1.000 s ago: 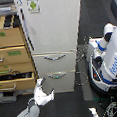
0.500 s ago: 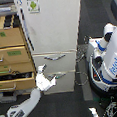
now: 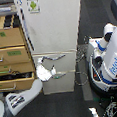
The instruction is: Opening the fridge
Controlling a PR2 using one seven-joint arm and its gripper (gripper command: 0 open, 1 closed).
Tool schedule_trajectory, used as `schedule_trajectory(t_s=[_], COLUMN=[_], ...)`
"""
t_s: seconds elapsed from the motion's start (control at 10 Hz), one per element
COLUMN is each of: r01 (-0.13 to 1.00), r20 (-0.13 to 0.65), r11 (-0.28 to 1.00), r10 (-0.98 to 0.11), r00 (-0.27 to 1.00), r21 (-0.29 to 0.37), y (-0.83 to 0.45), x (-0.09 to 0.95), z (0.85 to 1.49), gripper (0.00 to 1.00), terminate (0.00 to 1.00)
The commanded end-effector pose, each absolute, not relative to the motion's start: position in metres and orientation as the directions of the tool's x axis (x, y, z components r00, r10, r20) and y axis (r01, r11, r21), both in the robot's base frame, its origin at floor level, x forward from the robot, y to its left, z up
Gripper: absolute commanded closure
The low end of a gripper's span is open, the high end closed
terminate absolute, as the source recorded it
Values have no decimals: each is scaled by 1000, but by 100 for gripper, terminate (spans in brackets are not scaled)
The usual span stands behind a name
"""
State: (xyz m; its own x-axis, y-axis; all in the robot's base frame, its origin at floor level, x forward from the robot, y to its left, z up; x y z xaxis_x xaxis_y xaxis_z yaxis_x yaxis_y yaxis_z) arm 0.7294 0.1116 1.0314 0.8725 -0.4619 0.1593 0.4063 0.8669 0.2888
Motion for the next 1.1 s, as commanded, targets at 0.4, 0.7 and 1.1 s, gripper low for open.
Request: schedule_trajectory(t_s=[0.4,0.7,1.1], r01=[113,55,8], r20=[78,52,43], r11=[918,942,942], r10=[-153,-76,-24], r00=[985,996,999], r21=[380,331,334], y=[150,159,213], x=[796,822,852], z=[1055,1054,1071], gripper=[0,0,0], terminate=[0,0,0])
